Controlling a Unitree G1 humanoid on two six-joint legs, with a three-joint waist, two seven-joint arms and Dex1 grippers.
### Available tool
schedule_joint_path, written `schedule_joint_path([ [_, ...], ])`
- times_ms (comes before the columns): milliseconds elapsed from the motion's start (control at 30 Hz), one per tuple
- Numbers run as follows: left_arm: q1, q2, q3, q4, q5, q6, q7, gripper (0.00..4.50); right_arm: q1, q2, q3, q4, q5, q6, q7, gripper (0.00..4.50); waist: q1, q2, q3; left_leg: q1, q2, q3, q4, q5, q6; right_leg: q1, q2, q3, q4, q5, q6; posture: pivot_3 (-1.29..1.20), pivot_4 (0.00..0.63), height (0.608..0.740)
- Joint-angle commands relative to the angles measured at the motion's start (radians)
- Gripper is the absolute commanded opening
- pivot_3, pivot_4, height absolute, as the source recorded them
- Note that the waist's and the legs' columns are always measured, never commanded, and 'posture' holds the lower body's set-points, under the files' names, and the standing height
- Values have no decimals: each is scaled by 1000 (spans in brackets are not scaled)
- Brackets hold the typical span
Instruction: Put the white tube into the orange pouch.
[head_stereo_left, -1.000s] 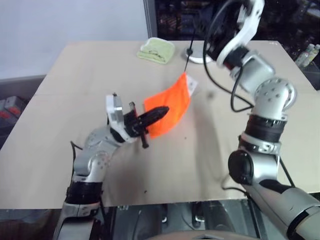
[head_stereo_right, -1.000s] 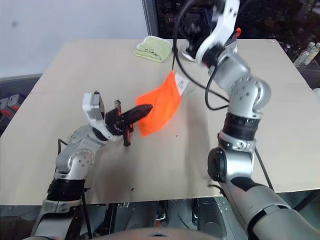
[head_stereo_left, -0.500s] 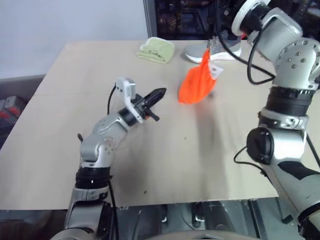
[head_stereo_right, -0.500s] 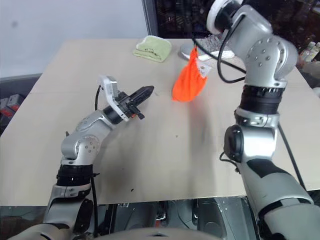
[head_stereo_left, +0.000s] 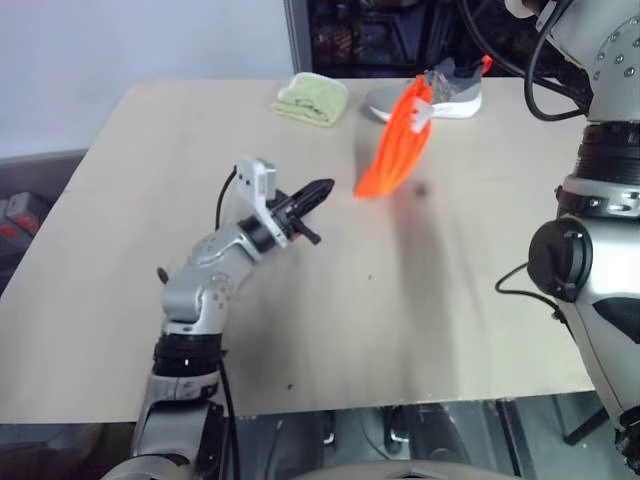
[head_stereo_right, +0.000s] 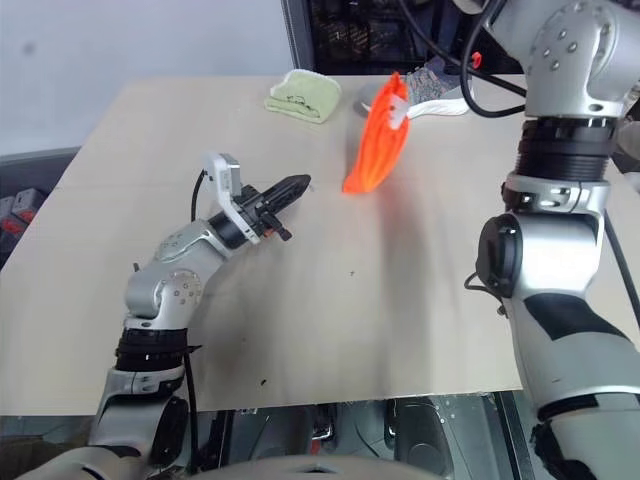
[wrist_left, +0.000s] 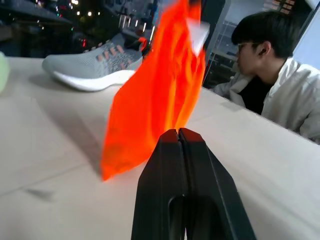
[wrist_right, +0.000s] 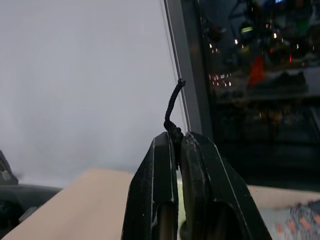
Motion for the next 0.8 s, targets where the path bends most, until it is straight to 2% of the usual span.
schedule_joint_path([
  [33,-27,-14,18,-26,14,-34,15,0,-49,-28,2,-65,6,14,16,318,1,0,0,0,0,0,-1,0,0,0,0,0,0,0,0,0,150,740],
  [67,-34,-24,18,-25,13,-32,25,0,-26,-32,36,-80,-14,11,33,318,1,0,0,0,0,0,-1,0,0,0,0,0,0,0,0,0,150,740],
  [233,-62,-56,28,-28,-2,-14,43,0,-211,-97,-11,109,-50,-118,56,318,1,1,1,0,0,1,0,0,0,-1,0,1,0,0,0,0,150,740],
  [300,-68,-63,28,-24,2,-15,49,0,-119,-81,65,34,-64,-43,90,318,1,0,1,0,0,0,0,0,0,0,0,0,0,0,0,0,150,740],
  [333,-70,-69,27,-25,4,-17,53,0,-107,-76,62,24,-60,-34,86,318,1,0,1,0,0,0,0,0,0,0,0,1,0,0,0,0,150,740],
  [467,-106,-79,27,-37,13,-12,74,0,-160,-91,10,37,-42,-39,66,318,0,0,1,0,0,1,0,0,0,0,0,1,0,0,0,0,150,740],
  [567,-184,-66,25,3,19,18,80,0,-14,-69,81,-136,-35,58,83,318,3,0,1,0,0,-1,0,0,0,0,0,-1,0,0,0,0,150,740],
  [633,-229,-51,-4,26,61,-1,65,0,-11,-59,54,-162,-16,86,69,318,2,0,1,0,0,0,0,0,0,0,0,0,0,0,0,0,150,740],
  [800,-515,-97,-20,215,36,12,-37,0,63,-22,68,-314,42,216,72,318,6,0,1,-1,0,-1,1,0,0,0,0,-1,0,0,0,0,150,740],
])
